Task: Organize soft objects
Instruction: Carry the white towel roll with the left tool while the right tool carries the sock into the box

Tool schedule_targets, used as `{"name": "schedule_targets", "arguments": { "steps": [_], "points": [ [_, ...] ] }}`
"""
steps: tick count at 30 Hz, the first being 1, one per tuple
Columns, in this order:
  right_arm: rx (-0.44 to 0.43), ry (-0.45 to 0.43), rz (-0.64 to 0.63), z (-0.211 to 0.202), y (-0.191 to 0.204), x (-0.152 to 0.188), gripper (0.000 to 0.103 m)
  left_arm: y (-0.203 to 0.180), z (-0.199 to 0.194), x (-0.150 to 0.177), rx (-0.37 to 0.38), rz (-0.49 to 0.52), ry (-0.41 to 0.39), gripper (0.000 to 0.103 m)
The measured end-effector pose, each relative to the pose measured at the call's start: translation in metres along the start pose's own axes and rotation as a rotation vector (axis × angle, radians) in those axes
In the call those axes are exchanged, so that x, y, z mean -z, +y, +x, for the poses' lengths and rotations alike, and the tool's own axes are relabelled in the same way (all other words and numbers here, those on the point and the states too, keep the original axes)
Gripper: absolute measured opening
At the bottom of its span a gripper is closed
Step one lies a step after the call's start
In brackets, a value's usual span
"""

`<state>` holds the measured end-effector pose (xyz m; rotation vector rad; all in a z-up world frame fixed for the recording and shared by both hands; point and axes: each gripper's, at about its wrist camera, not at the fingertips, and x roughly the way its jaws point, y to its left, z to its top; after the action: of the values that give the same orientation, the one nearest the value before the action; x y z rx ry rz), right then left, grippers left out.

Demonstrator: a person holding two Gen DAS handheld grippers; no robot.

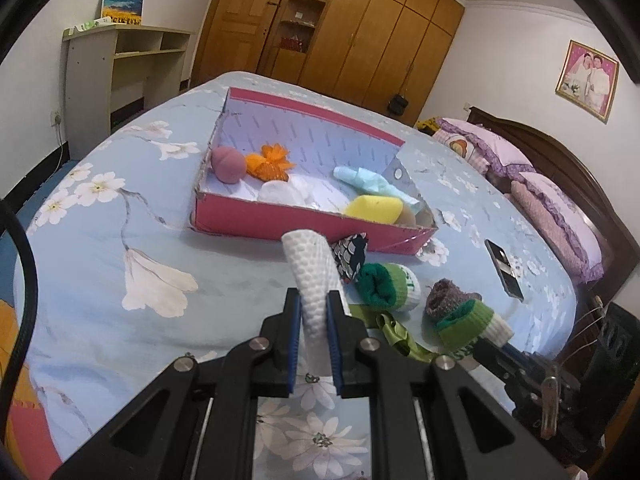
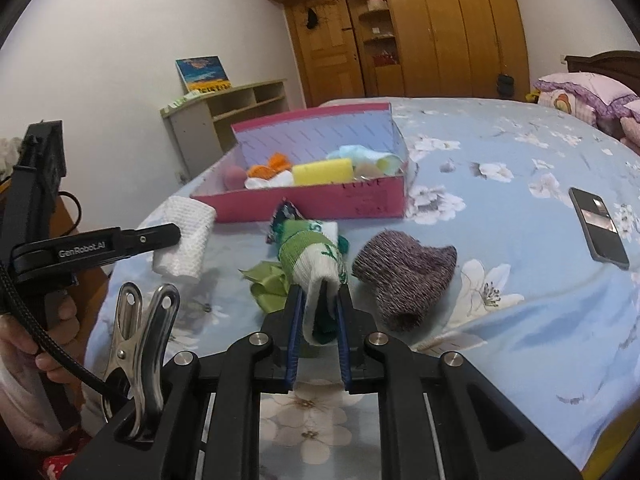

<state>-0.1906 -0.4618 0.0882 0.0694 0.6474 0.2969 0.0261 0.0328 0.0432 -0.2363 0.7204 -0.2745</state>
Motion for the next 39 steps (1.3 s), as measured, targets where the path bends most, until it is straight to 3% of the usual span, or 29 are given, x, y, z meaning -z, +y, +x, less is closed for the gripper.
{"name": "schedule_targets", "arguments": {
  "steps": [14, 25, 31, 39],
  "points": [
    [-0.038, -0.008, -0.005, -0.002, 0.003, -0.012, 0.017, 0.004, -0.012, -0.013, -0.021, 0.013, -0.052, 0.013],
    [-0.064, 0.000, -0.037, 0.001, 0.008, -0.025, 0.017, 0.012, -0.011, -0.046, -0.063, 0.042, -0.099, 0.013],
    [-0.065, 0.003, -0.046, 0.005, 0.007, -0.032, 0.017, 0.015, 0.006, -0.066, -0.119, 0.073, -0.112, 0.013],
    [-0.057, 0.019, -0.051, 0.012, 0.006, -0.037, 0.017, 0.015, 0.029, -0.085, -0.134, 0.112, -0.116, 0.013]
  ]
}}
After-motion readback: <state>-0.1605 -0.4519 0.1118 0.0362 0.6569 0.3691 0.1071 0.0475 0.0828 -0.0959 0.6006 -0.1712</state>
